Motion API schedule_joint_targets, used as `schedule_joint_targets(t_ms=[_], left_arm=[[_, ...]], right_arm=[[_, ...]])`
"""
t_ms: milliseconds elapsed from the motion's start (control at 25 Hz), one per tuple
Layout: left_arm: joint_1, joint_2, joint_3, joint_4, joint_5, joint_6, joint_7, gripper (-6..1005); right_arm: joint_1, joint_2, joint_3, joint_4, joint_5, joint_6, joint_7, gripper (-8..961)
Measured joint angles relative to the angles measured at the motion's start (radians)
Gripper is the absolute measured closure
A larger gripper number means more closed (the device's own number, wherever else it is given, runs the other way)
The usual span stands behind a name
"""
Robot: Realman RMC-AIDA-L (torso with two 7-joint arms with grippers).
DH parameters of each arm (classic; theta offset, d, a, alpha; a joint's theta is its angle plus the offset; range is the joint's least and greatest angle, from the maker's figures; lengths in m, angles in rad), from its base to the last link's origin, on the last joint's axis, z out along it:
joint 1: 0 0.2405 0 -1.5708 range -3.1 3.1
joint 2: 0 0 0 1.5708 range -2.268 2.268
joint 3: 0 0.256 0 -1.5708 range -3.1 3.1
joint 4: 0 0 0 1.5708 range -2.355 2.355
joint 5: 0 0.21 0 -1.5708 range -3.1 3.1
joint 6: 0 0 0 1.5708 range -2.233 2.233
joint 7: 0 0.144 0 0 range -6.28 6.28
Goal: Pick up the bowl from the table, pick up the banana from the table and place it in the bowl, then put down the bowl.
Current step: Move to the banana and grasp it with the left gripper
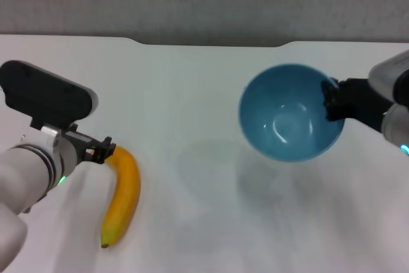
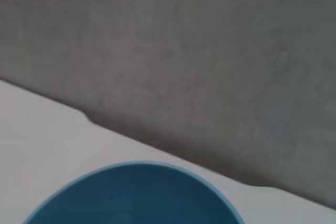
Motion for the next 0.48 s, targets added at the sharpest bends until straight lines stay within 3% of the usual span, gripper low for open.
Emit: schedule_joint_targets(t_ms=[480], left_arm=[[-0.019, -0.001, 0.069, 0.041, -0.056, -0.016, 0.013, 297]], right_arm=[[-0.022, 0.003, 0.063, 0.020, -0.003, -0.009, 0.000, 912]])
